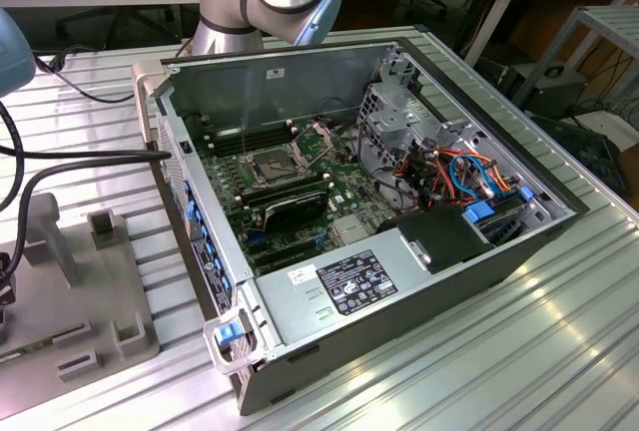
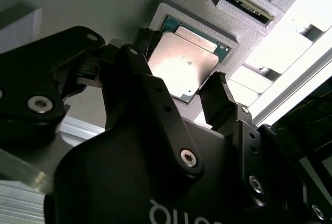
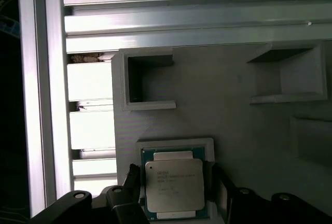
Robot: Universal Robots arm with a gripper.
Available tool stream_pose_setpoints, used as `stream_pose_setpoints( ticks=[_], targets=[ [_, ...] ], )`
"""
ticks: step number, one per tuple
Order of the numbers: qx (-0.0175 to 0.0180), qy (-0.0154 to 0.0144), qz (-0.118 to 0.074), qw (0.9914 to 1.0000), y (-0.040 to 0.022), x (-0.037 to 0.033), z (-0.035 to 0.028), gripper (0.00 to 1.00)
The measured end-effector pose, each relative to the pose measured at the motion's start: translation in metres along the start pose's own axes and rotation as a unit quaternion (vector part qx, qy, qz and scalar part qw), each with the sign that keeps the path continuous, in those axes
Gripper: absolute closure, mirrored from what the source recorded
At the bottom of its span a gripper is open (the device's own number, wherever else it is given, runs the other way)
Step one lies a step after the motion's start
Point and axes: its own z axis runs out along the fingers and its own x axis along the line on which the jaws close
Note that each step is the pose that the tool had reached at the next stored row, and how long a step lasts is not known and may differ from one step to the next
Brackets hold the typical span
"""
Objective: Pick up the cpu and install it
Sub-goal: 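Pick up the cpu and move it towards the insertion slot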
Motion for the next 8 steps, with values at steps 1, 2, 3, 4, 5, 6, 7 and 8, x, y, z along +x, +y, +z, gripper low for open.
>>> stream_pose_setpoints(
  ticks=[1, 2, 3, 4, 5, 6, 7, 8],
  targets=[
    [0.0000, 0.0000, 0.000, 1.00000, 0.0000, 0.0000, 0.0001, 0.34],
    [-0.0001, -0.0001, 0.000, 1.00000, 0.0000, 0.0000, 0.0004, 0.34],
    [-0.0001, -0.0001, 0.000, 1.00000, 0.0000, 0.0000, 0.0004, 0.34],
    [-0.0001, -0.0001, 0.000, 1.00000, -0.0001, 0.0000, 0.0005, 0.34],
    [-0.0001, 0.0000, 0.000, 1.00000, -0.0003, 0.0000, 0.0005, 0.34],
    [-0.0001, 0.0000, 0.000, 1.00000, -0.0006, -0.0001, 0.0005, 0.34],
    [-0.0001, 0.0000, 0.000, 1.00000, -0.0010, -0.0001, 0.0006, 0.34],
    [-0.0001, 0.0000, 0.000, 1.00000, -0.0013, -0.0001, 0.0005, 0.34]
  ],
)
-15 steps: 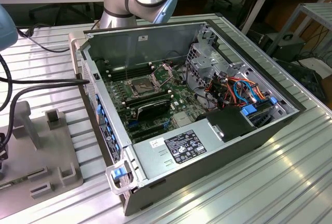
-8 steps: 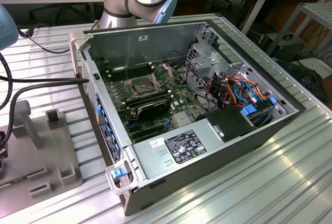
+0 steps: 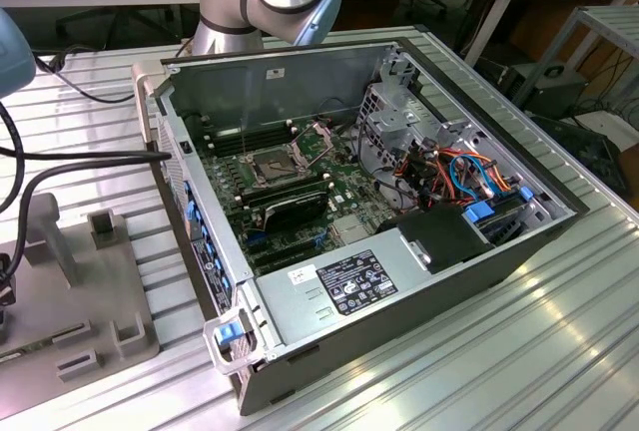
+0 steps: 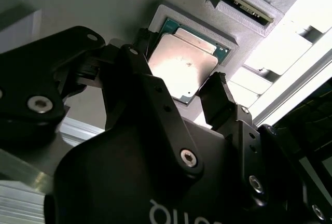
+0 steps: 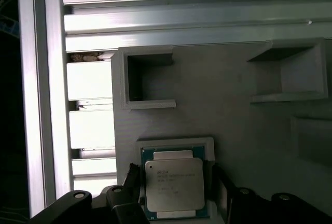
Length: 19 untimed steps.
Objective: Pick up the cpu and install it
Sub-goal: 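Pick up the cpu and move it towards the insertion slot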
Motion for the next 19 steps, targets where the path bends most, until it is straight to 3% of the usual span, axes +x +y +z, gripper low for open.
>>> stream_pose_setpoints(
  ticks=[9, 19],
  targets=[
    [0.0000, 0.0000, 0.000, 1.00000, -0.0027, -0.0002, 0.0006, 0.34],
    [0.0000, 0.0001, -0.003, 1.00000, -0.0009, -0.0003, 0.0006, 0.34]
  ],
)
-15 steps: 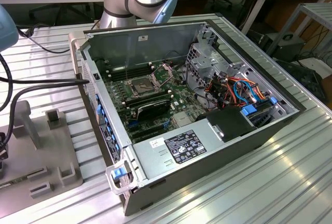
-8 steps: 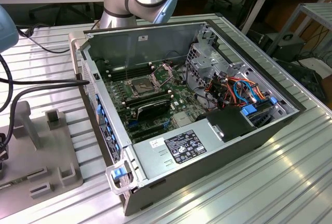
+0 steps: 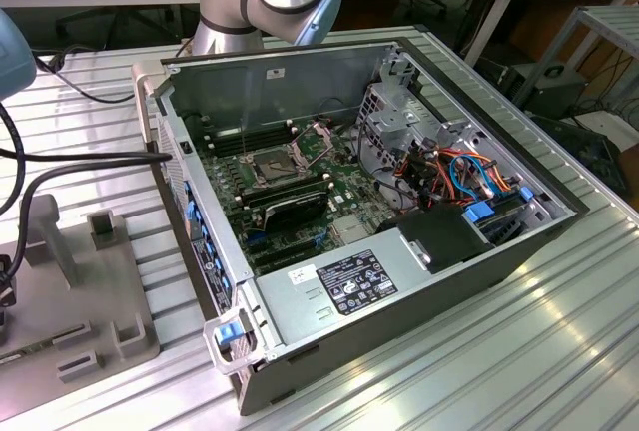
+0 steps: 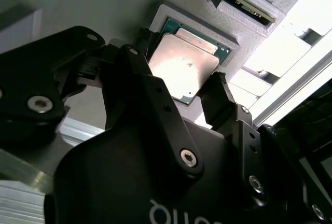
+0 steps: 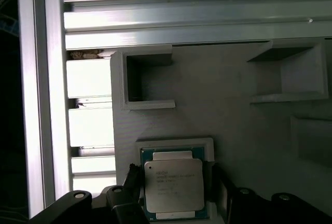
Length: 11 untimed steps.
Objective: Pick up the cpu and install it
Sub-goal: 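Pick up the cpu and move it towards the insertion slot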
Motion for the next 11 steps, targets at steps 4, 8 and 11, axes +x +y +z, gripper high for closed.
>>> stream_pose_setpoints(
  ticks=[4, 8, 11],
  targets=[
    [-0.0001, 0.0001, -0.002, 1.00000, 0.0001, 0.0000, 0.0000, 0.34],
    [0.0000, 0.0001, -0.003, 1.00000, 0.0001, 0.0000, 0.0000, 0.34],
    [0.0000, 0.0001, -0.003, 1.00000, 0.0001, -0.0001, -0.0013, 0.34]
  ],
)
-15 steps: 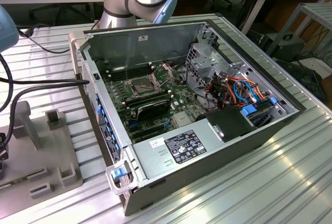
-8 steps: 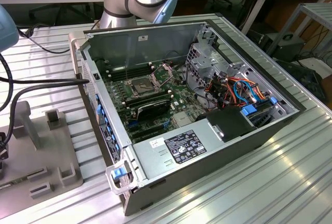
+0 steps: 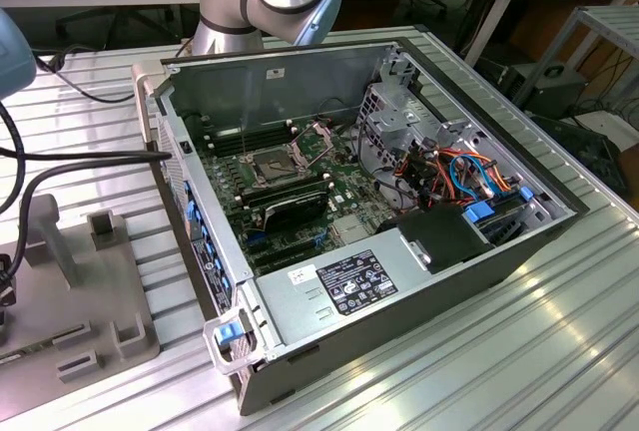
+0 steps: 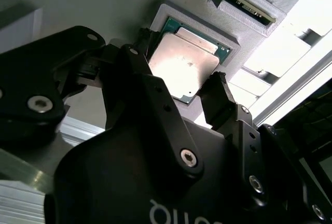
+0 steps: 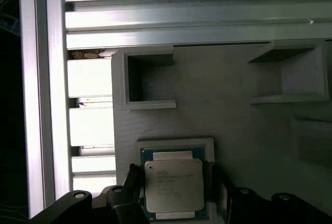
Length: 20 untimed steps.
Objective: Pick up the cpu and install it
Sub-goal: 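Pick up the cpu and move it towards the insertion slot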
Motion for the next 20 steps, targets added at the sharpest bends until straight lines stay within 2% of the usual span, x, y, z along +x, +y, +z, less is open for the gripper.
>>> stream_pose_setpoints(
  ticks=[2, 20],
  targets=[
    [-0.0001, -0.0001, 0.000, 1.00000, 0.0000, 0.0000, -0.0015, 0.34],
    [0.0000, 0.0001, -0.007, 0.99997, 0.0000, -0.0002, -0.0007, 0.34]
  ],
)
